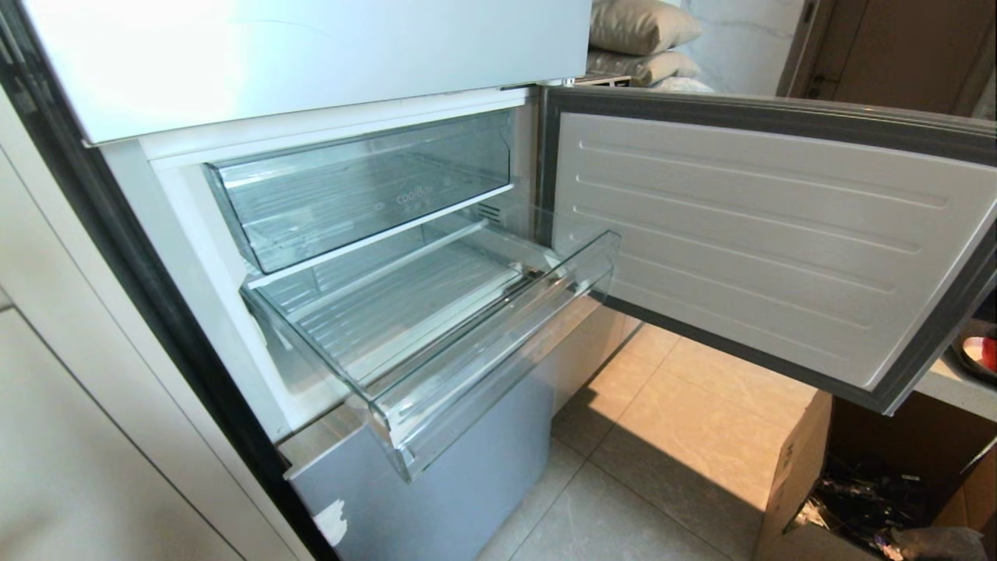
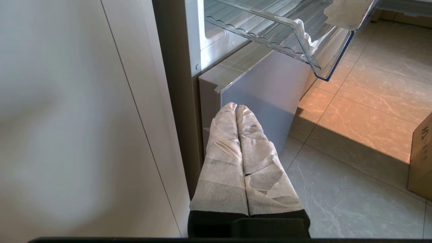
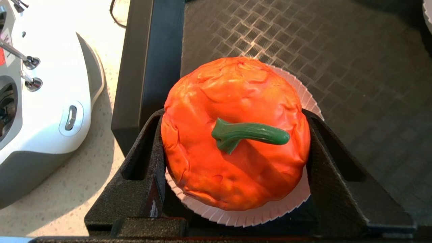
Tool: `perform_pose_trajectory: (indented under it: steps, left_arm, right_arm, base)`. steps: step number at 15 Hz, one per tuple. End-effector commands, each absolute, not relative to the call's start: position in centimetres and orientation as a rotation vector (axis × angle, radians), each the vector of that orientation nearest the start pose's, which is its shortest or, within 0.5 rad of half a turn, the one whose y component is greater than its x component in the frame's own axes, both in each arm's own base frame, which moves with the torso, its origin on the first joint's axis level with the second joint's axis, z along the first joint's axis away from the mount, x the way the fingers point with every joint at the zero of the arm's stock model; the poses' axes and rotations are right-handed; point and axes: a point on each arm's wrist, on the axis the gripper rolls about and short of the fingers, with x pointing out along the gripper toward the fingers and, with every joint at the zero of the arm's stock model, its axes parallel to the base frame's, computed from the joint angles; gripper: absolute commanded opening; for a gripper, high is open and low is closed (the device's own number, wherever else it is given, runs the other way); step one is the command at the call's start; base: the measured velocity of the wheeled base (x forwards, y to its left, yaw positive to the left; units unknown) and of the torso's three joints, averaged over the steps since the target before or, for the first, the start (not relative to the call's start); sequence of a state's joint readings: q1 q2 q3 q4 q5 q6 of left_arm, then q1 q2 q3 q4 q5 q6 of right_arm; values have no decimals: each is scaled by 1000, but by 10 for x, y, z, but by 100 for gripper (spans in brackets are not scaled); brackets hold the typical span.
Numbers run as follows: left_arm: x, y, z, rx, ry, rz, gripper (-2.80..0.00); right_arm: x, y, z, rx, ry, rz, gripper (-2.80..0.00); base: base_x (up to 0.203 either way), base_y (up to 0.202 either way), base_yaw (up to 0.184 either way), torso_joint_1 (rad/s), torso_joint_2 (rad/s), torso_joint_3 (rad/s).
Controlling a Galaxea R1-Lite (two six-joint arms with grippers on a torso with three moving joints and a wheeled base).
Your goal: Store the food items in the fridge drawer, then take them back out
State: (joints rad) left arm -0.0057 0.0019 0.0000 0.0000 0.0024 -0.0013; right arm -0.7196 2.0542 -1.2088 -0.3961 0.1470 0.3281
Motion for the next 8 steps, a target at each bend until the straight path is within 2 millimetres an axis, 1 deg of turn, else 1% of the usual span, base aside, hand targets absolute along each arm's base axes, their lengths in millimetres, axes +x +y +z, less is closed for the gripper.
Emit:
perform_pose_trajectory:
  steps: [1,3,4,8]
  left_arm:
    - [-23,0,76,-2,3,-3,-280]
    - [-23,0,76,-2,3,-3,-280]
    - [-23,0,76,-2,3,-3,-280]
    - [-23,0,76,-2,3,-3,-280]
  right_arm:
    - [304,-261,148,500,303,-625,-280]
    - [306,-258,148,503,319,-618,-280]
    - [306,-257,148,504,322,-617,0]
    - [306,-258,149,502,310,-617,0]
  base:
    - [0,0,0,0,0,0]
    - [0,0,0,0,0,0]
    - [0,0,0,0,0,0]
    - [0,0,0,0,0,0]
